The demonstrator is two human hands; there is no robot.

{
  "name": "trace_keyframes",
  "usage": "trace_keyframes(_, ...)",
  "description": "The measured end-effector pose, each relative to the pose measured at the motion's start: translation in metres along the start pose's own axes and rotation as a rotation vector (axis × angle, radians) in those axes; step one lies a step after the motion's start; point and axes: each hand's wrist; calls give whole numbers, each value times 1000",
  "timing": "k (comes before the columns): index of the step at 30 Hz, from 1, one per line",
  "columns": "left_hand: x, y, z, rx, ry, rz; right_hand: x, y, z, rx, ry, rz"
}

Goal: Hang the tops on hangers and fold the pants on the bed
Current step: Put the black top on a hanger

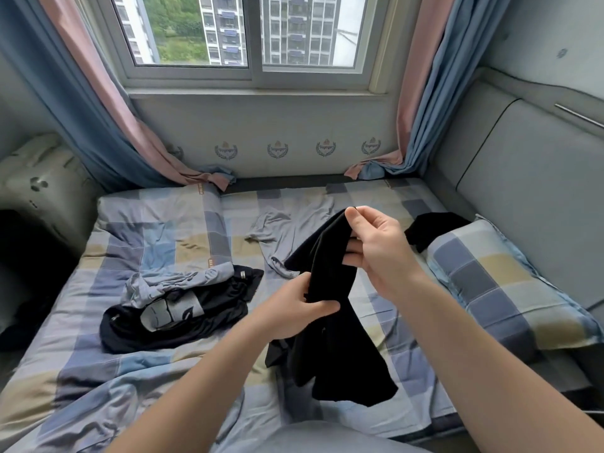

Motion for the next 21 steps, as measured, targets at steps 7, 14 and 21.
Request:
trace_keyframes(7, 0, 7, -7, 85, -88, 244, 4, 0, 3, 6, 29, 54)
trace_keyframes(14, -12, 34, -5, -224, -140, 510, -10, 5, 38, -241, -110, -63)
trace_keyframes(21, -16, 31, 28, -427, -250, 490, -39, -34, 114, -557, -390, -440)
Point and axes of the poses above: each hand's wrist, its own x-axis towards the middle knuckle, its own y-axis out of the back of the hand, z = x × y, and after that the axes turned 11 degrees about -z, right-handed
